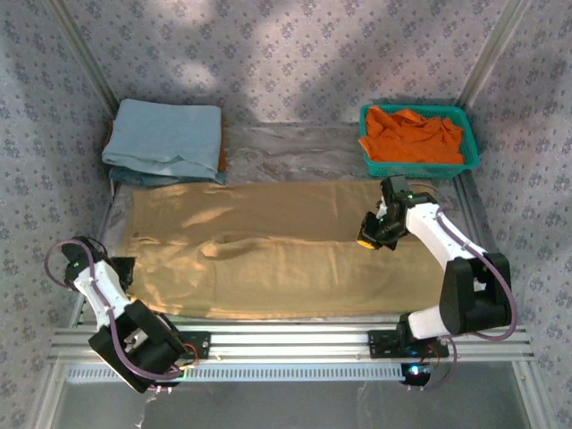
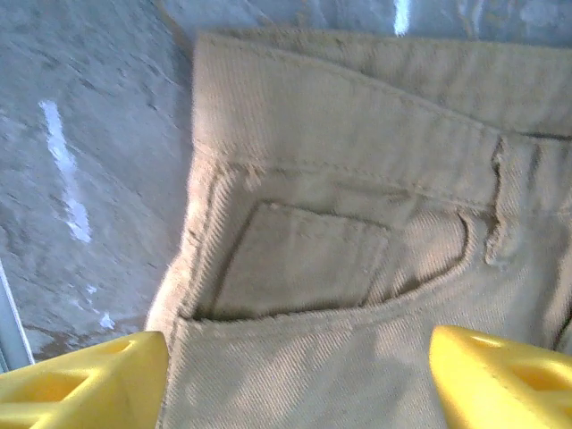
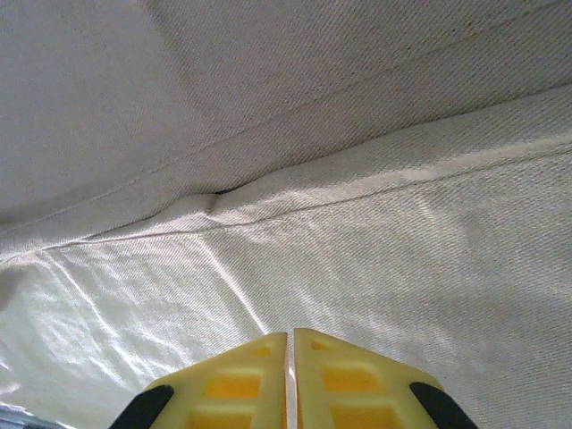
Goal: Fold and stack the trousers
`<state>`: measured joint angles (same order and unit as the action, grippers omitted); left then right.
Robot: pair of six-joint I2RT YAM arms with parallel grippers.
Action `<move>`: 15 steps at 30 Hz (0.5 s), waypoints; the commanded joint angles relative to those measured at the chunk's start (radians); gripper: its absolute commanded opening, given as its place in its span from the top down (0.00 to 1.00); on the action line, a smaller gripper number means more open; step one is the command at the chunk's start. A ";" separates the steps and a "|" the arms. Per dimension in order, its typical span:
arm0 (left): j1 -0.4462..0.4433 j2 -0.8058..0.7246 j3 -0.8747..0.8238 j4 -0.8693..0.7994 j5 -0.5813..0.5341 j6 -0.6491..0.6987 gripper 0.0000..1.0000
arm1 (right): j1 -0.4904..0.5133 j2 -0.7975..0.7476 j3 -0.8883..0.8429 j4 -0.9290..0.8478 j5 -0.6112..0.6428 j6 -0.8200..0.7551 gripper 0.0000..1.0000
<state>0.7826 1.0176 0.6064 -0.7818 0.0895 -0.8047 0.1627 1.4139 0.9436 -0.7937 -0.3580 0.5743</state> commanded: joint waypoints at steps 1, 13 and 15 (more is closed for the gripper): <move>0.034 0.005 -0.019 0.013 -0.003 0.033 0.31 | 0.012 -0.019 0.001 -0.032 -0.031 -0.019 0.89; 0.037 0.047 -0.094 0.071 -0.083 -0.005 0.42 | 0.009 -0.073 -0.059 0.003 -0.046 0.005 0.88; 0.038 0.056 -0.111 0.088 -0.088 -0.022 0.43 | 0.008 -0.077 -0.067 0.008 -0.048 0.012 0.87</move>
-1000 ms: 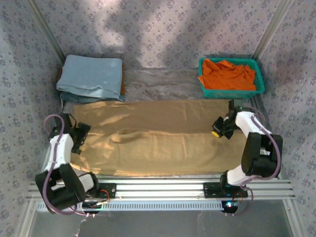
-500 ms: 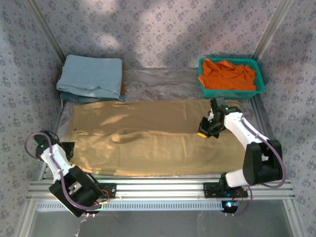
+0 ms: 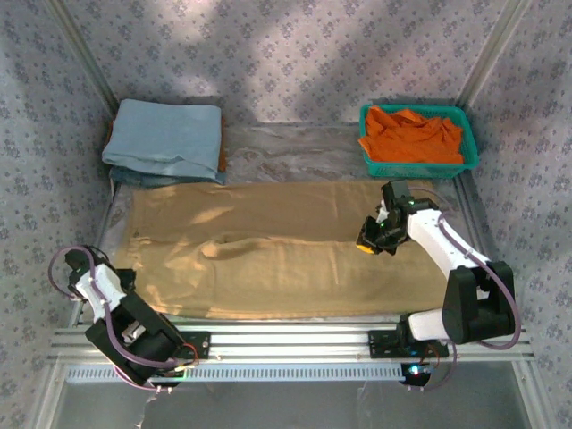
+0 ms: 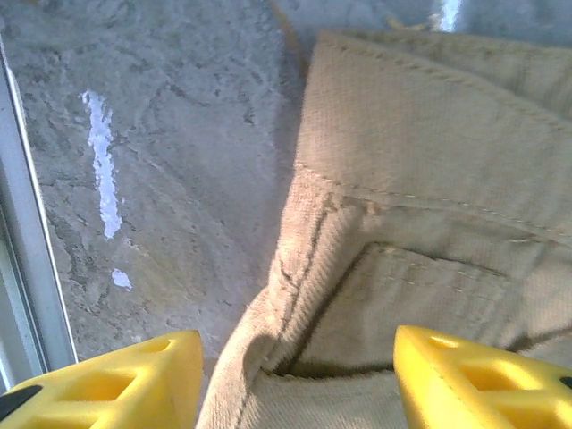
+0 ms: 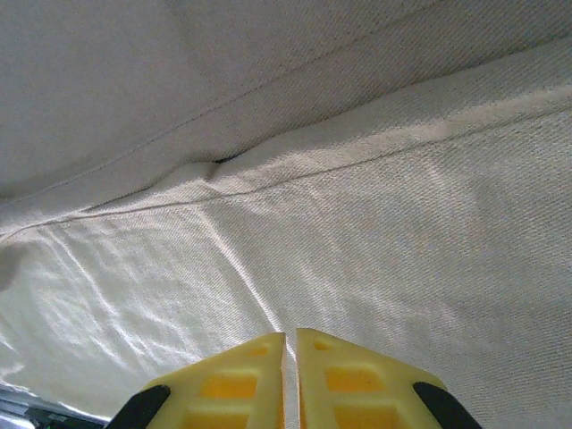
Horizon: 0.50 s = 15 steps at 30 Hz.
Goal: Fold and stack the trousers
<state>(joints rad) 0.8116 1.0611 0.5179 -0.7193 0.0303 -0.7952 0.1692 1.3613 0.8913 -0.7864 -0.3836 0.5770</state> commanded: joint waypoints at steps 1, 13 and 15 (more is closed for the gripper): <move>0.008 0.017 -0.028 0.031 -0.027 -0.036 0.43 | 0.002 -0.025 -0.016 0.001 -0.027 0.012 0.87; 0.009 -0.035 -0.090 0.104 0.034 -0.067 0.83 | -0.193 -0.213 -0.040 -0.209 -0.060 0.044 0.64; 0.008 -0.075 -0.087 0.096 0.055 -0.063 0.86 | -0.283 -0.274 -0.026 -0.283 -0.058 0.075 0.60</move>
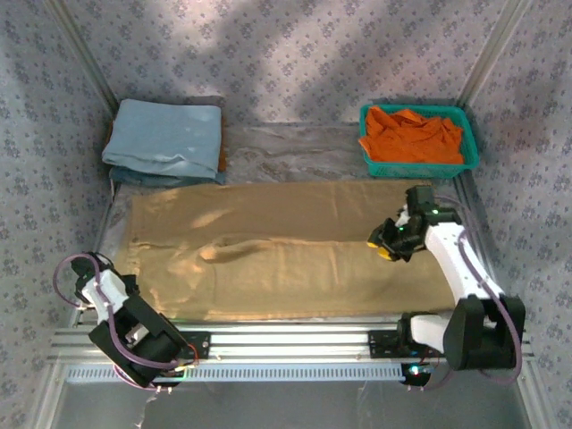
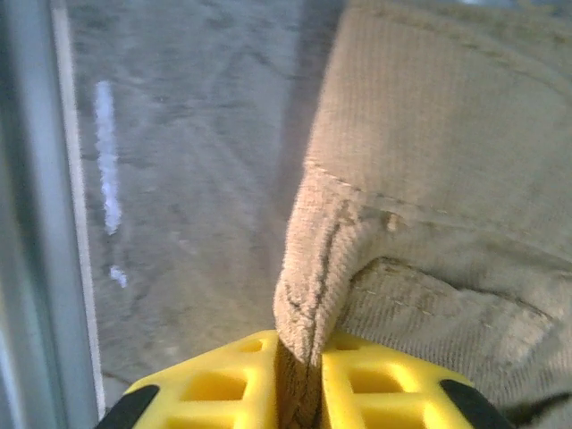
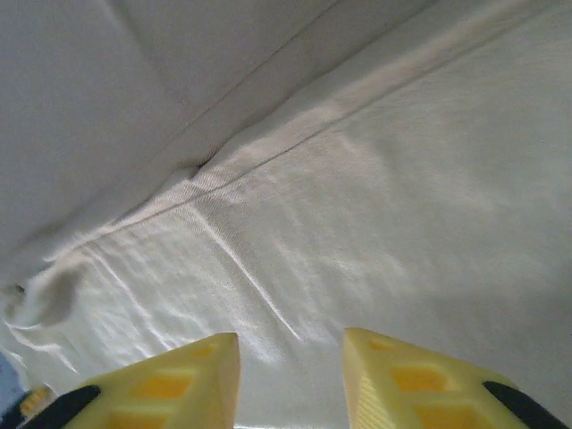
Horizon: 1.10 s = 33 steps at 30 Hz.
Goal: Fold and stack the trousers
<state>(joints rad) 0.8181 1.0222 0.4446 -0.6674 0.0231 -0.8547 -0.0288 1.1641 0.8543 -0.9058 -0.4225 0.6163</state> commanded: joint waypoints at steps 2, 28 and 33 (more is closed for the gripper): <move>0.001 -0.074 -0.011 0.042 0.095 -0.004 0.90 | -0.165 -0.137 0.030 -0.233 0.025 0.062 0.55; -0.028 -0.045 0.006 0.142 0.346 -0.026 1.00 | -0.793 0.002 -0.248 -0.096 0.461 0.256 0.46; -0.033 -0.047 0.019 0.145 0.342 -0.042 1.00 | -0.783 0.040 -0.237 -0.040 0.493 0.211 0.48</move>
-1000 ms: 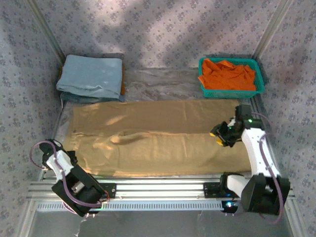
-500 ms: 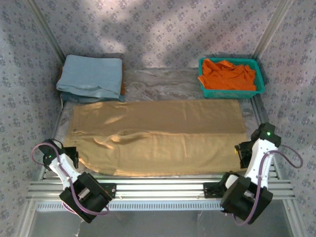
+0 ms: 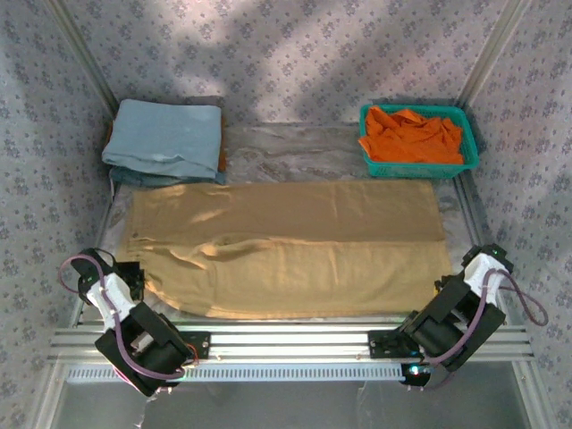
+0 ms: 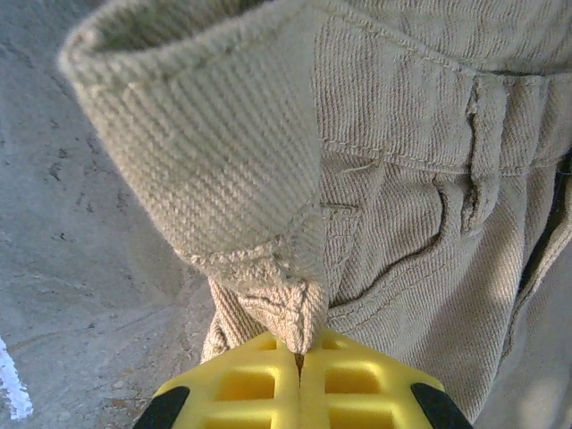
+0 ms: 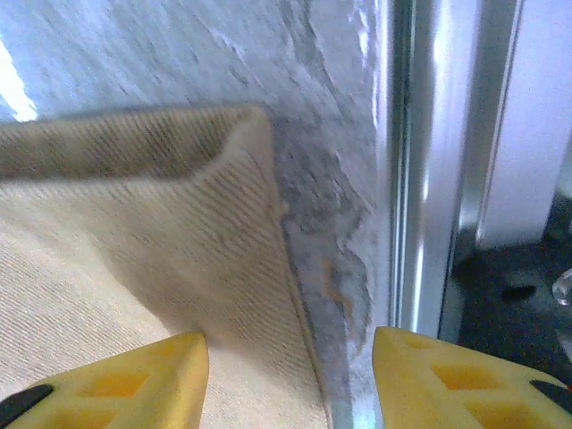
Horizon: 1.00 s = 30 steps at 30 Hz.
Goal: Fold and stack the trousers
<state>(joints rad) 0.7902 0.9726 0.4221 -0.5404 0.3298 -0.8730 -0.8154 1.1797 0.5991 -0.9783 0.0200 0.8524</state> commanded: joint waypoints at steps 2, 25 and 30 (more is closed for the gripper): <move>-0.005 -0.001 0.052 0.012 0.035 -0.030 1.00 | 0.030 0.055 0.033 0.024 0.069 -0.021 0.48; -0.043 -0.028 0.110 0.010 0.064 -0.083 1.00 | 0.212 0.052 0.067 -0.020 0.084 -0.059 1.00; -0.068 -0.039 0.157 -0.011 0.073 -0.097 1.00 | 0.237 -0.077 0.103 -0.049 0.001 -0.065 1.00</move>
<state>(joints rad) 0.7307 0.9497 0.5251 -0.5354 0.3714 -0.9554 -0.5896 1.1473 0.6678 -0.9756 0.0795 0.8013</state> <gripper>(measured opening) 0.046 0.052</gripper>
